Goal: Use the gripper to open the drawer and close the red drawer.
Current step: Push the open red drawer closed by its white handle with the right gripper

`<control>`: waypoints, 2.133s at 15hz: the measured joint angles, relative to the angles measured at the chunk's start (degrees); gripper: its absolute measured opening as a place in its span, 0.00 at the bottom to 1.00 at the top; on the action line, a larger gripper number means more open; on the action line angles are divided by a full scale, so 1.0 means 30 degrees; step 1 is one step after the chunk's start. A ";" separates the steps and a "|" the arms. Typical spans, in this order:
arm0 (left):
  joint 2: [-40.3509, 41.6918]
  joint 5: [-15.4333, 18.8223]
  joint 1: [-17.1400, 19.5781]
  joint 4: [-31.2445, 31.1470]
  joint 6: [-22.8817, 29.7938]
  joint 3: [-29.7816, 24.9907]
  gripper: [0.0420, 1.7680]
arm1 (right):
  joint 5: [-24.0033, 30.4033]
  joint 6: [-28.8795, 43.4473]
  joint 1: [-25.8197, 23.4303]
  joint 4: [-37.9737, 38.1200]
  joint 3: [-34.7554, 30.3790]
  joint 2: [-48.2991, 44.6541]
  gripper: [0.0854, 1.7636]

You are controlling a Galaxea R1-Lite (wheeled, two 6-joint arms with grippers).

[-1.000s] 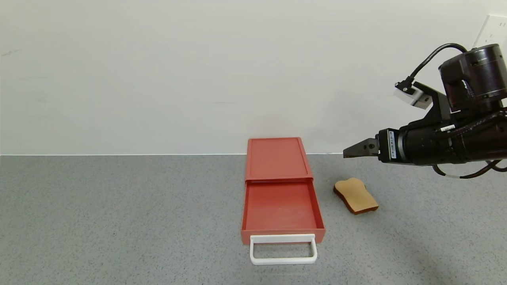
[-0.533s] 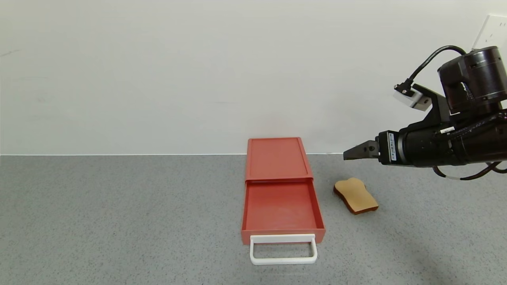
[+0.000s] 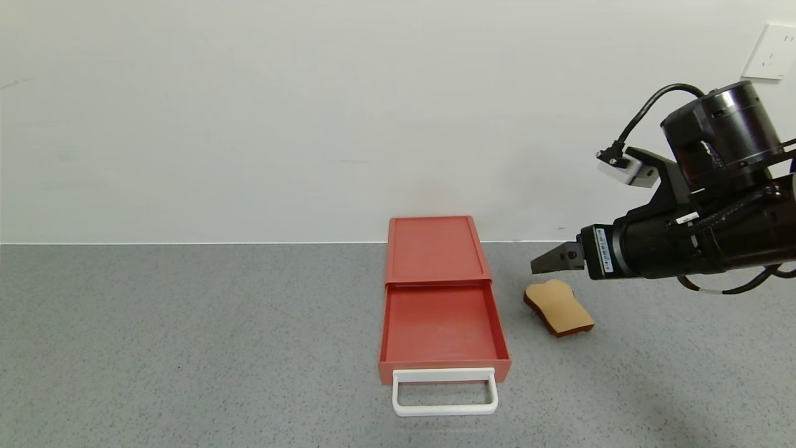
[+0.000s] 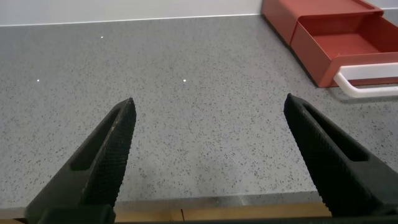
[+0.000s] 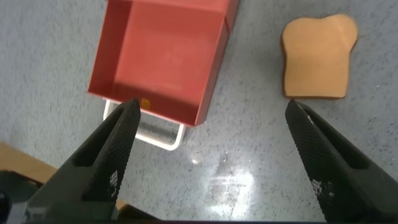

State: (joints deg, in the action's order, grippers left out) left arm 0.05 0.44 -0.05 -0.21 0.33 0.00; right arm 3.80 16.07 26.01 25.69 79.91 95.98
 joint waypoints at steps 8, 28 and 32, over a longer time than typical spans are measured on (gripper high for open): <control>0.0000 0.0061 0.0016 0.0037 0.0024 0.0000 0.97 | -0.2137 0.3409 0.3897 0.4088 0.2564 0.2454 0.97; 0.0000 0.0061 0.0016 -0.0012 -0.0008 0.0000 0.97 | -0.5006 0.8716 0.8249 0.6534 0.7420 1.0106 0.97; 0.0000 0.0061 0.0016 0.0000 -0.0008 0.0000 0.97 | -0.5006 0.9269 0.8363 0.6579 0.7644 1.0508 0.97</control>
State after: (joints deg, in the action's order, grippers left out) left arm 0.05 0.62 0.00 -0.21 0.30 0.00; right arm -11.22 43.87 51.10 45.42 102.84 127.50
